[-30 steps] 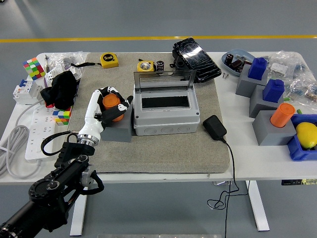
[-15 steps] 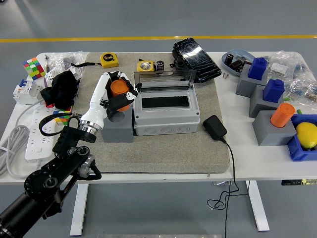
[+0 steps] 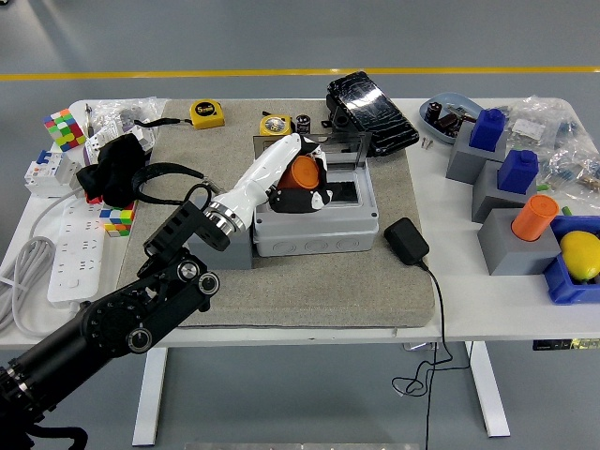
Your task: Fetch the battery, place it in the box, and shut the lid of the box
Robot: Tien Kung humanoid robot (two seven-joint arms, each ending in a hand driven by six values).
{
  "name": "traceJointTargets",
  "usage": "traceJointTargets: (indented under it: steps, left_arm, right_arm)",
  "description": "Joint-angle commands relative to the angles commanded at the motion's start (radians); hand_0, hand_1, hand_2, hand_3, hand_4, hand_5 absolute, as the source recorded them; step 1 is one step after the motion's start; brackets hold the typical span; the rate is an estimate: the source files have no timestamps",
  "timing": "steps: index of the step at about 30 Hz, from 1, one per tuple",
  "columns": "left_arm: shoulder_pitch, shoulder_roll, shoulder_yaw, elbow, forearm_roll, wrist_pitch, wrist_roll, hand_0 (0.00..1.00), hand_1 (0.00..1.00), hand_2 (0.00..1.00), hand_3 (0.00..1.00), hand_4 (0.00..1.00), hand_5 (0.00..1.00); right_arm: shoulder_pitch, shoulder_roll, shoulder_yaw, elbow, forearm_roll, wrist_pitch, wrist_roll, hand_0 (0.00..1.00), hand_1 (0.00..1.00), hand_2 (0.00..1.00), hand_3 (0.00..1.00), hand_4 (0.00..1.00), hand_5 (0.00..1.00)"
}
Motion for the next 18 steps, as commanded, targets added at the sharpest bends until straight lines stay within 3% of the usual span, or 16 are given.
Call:
traceJointTargets:
  steps: [2, 5, 7, 16, 17, 18]
  left_arm:
    - [-0.026, -0.014, 0.036, 0.025, 0.065, -0.017, 0.054, 0.202, 0.172, 0.175, 0.219, 0.809, 0.002]
    - [-0.053, -0.033, 0.08, 0.051, 0.105, -0.023, 0.095, 0.206, 0.173, 0.177, 0.223, 0.818, 0.002]
    - [-0.073, -0.046, 0.108, 0.07, 0.114, -0.019, 0.106, 0.206, 0.173, 0.177, 0.223, 0.818, 0.002]
    - [-0.144, -0.046, 0.158, 0.162, 0.124, -0.002, 0.124, 0.206, 0.173, 0.18, 0.232, 0.862, 0.002]
    - [-0.152, -0.046, 0.159, 0.173, 0.124, -0.001, 0.125, 0.219, 0.179, 0.184, 0.255, 0.928, 0.002]
    - [-0.158, -0.046, 0.159, 0.184, 0.127, -0.002, 0.127, 0.219, 0.179, 0.184, 0.255, 0.928, 0.002]
  right_arm:
    - [0.0, 0.0, -0.003, 0.0, 0.002, 0.0, 0.0, 0.561, 0.595, 0.572, 0.546, 0.922, 0.476]
    - [0.001, 0.001, -0.003, 0.001, 0.0, -0.001, 0.0, 0.562, 0.595, 0.571, 0.546, 0.922, 0.476]
    - [0.003, 0.001, -0.006, 0.001, 0.0, -0.001, 0.0, 0.562, 0.595, 0.571, 0.546, 0.922, 0.476]
    - [0.001, 0.002, -0.009, 0.003, -0.001, -0.002, 0.001, 0.564, 0.595, 0.572, 0.546, 0.921, 0.476]
    - [0.001, 0.002, -0.01, 0.003, 0.0, -0.001, 0.001, 0.565, 0.596, 0.57, 0.544, 0.92, 0.474]
    - [0.001, 0.002, -0.011, 0.002, 0.0, -0.001, 0.0, 0.565, 0.596, 0.57, 0.544, 0.92, 0.474]
